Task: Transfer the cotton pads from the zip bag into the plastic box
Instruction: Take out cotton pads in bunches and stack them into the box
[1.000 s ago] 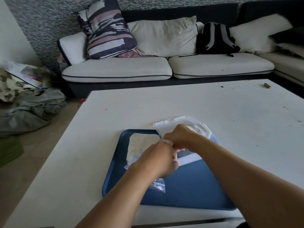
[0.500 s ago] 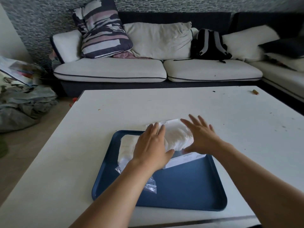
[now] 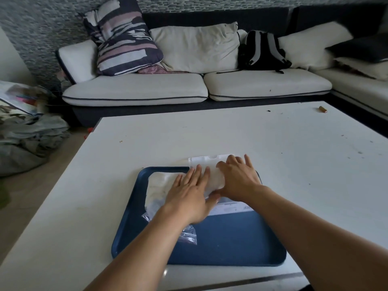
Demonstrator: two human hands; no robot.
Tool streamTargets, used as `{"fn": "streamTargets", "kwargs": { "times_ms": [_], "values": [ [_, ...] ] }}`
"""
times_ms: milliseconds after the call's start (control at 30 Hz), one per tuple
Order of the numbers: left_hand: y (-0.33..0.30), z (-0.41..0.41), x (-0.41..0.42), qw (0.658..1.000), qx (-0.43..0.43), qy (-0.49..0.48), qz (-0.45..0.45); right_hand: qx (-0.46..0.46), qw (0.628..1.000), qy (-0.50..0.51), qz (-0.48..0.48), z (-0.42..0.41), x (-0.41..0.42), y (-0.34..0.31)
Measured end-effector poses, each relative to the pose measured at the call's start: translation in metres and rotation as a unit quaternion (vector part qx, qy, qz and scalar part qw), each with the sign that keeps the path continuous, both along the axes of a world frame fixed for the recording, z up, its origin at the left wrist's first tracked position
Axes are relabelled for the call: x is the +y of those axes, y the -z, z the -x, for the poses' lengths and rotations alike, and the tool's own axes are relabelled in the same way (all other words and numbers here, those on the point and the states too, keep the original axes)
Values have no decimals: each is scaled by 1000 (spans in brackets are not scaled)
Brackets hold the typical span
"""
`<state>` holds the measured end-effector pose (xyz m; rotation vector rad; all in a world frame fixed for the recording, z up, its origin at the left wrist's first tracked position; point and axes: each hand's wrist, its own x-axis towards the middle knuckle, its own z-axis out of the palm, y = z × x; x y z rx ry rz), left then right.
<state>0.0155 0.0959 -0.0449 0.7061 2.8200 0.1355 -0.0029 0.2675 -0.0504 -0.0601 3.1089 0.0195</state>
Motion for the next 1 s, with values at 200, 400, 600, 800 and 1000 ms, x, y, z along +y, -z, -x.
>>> {"fn": "streamTargets", "kwargs": {
  "times_ms": [200, 400, 600, 800, 1000],
  "values": [
    [1, 3, 0, 1000, -4, 16, 7, 17, 1000, -12, 6, 2, -10, 5],
    [-1, 3, 6, 999, 18, -15, -31, -5, 992, -72, 99, 0, 15, -19],
    [-6, 15, 20, 997, 23, 0, -69, -63, 992, -52, 96, -7, 41, -8],
    [8, 29, 30, 1000, 13, -1, 8, -46, 991, -52, 112, -6, 32, 3],
    [25, 33, 30, 993, 112, -4, 25, -23, 997, -40, 59, -6, 28, 6]
  ]
}}
